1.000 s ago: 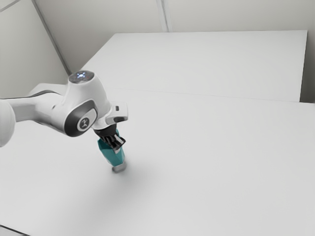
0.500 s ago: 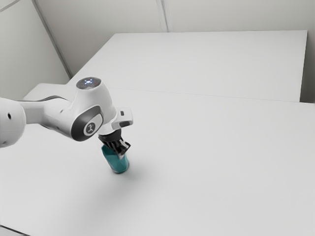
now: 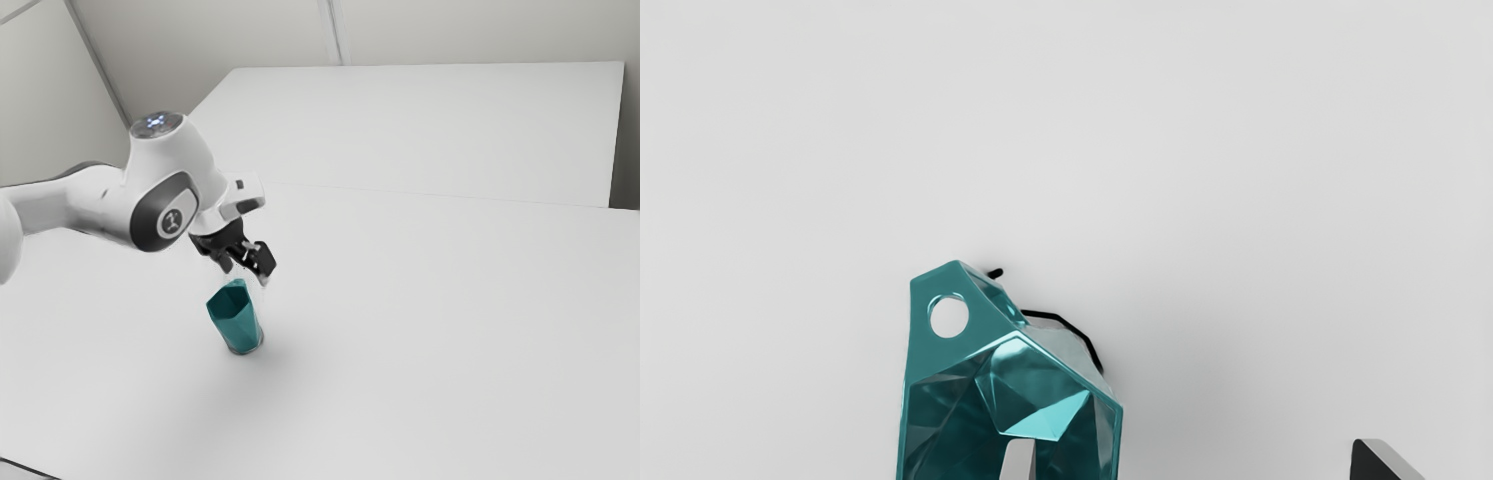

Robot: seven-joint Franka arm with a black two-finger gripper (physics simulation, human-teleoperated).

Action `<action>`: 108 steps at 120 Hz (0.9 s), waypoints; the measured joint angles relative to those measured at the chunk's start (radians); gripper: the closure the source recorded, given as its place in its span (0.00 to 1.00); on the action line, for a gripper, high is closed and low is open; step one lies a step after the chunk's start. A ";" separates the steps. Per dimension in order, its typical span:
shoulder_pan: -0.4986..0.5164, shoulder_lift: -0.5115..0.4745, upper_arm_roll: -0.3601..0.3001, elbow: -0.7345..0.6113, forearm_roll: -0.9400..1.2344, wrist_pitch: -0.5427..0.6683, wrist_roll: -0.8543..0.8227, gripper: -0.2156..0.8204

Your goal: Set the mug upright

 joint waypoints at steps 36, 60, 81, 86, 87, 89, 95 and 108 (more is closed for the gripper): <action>0.003 0.117 -0.002 0.371 -0.040 -0.337 -0.019 0.25; 0.024 0.176 -0.002 0.530 -0.038 -0.506 -0.028 0.23; 0.075 0.211 -0.030 0.621 -0.034 -0.603 -0.033 0.23; 0.081 0.216 -0.031 0.648 -0.033 -0.624 -0.034 0.23; 0.082 0.217 -0.031 0.653 -0.033 -0.629 -0.034 0.23; 0.083 0.220 -0.032 0.665 -0.033 -0.638 -0.035 0.23; 0.087 0.227 -0.031 0.698 -0.033 -0.665 -0.036 0.23; 0.093 0.237 -0.028 0.763 -0.031 -0.726 -0.038 0.23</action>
